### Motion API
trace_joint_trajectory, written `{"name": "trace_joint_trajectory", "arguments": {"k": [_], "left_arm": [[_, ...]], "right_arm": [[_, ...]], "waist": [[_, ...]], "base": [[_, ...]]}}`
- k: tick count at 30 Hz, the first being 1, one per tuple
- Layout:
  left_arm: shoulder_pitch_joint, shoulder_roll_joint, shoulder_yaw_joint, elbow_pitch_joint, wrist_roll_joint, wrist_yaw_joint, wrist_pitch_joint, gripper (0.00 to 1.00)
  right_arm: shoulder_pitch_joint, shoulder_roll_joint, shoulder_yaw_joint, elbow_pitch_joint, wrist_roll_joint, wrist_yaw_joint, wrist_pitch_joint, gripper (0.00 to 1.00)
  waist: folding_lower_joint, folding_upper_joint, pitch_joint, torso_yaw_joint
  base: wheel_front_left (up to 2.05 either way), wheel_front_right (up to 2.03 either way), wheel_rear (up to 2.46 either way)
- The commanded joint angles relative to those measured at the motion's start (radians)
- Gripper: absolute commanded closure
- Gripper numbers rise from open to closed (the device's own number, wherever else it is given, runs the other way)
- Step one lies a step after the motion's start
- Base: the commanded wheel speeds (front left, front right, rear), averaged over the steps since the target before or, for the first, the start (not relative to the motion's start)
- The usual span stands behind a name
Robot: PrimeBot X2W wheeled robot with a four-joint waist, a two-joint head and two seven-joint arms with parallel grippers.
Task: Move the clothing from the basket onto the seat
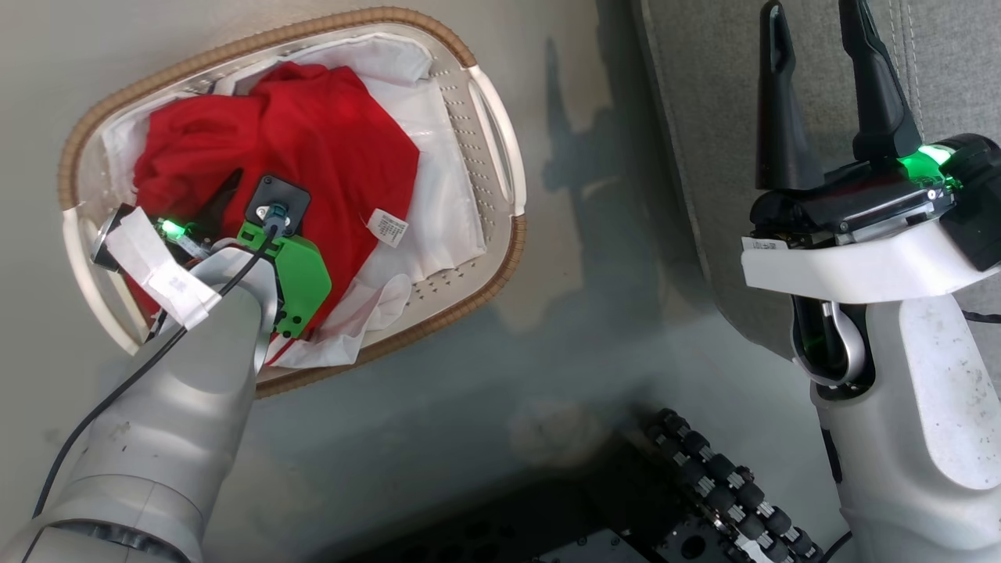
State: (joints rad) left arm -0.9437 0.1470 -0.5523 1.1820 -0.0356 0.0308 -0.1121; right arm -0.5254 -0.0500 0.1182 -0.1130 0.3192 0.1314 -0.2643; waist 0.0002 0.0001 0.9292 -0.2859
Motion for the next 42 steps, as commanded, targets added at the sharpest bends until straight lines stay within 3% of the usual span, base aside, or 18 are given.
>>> {"name": "trace_joint_trajectory", "arguments": {"k": [1,6,8,9,17,31,42], "left_arm": [[-0.020,0.009,0.003,0.012,-0.004,0.010,-0.005,0.00],[-0.020,0.002,0.006,0.049,-0.022,0.010,0.009,0.00],[-0.018,-0.001,0.005,0.057,-0.027,0.009,0.009,0.80],[-0.016,-0.005,0.005,0.061,-0.031,0.006,0.007,1.00],[0.023,-0.037,0.001,0.070,-0.056,-0.017,-0.051,1.00],[0.144,-0.089,-0.063,-0.077,-0.091,-0.138,-0.153,1.00],[0.221,0.024,-0.152,-0.355,-0.126,-0.162,-0.154,1.00]], "right_arm": [[-0.014,-0.001,0.001,-0.001,0.008,-0.001,0.000,0.00],[-0.015,-0.001,0.008,0.004,0.017,-0.001,0.000,0.00],[-0.013,-0.001,0.008,0.007,0.016,-0.001,0.000,0.00],[-0.012,-0.001,0.007,0.011,0.015,-0.001,0.000,0.00],[0.005,-0.002,0.022,0.045,-0.029,-0.001,0.000,0.00],[0.124,-0.003,0.013,0.171,-0.096,-0.001,0.000,0.00],[0.250,-0.003,0.023,0.261,-0.122,-0.001,0.000,0.00]], "waist": [[-0.0002,-0.0001,0.020,-0.020],[-0.0002,-0.0001,0.018,-0.024],[-0.0002,-0.0001,0.013,-0.024],[-0.0002,-0.0001,0.009,-0.022],[-0.0002,-0.0001,-0.083,0.012],[-0.0002,-0.0001,-0.436,0.162],[-0.0002,-0.0001,-0.703,0.207]], "base": [[0.00,0.00,0.00],[0.00,0.00,0.00],[0.00,0.00,0.00],[0.00,0.00,0.00],[0.00,0.00,0.00],[0.00,0.00,0.00],[0.00,0.00,0.00]]}}
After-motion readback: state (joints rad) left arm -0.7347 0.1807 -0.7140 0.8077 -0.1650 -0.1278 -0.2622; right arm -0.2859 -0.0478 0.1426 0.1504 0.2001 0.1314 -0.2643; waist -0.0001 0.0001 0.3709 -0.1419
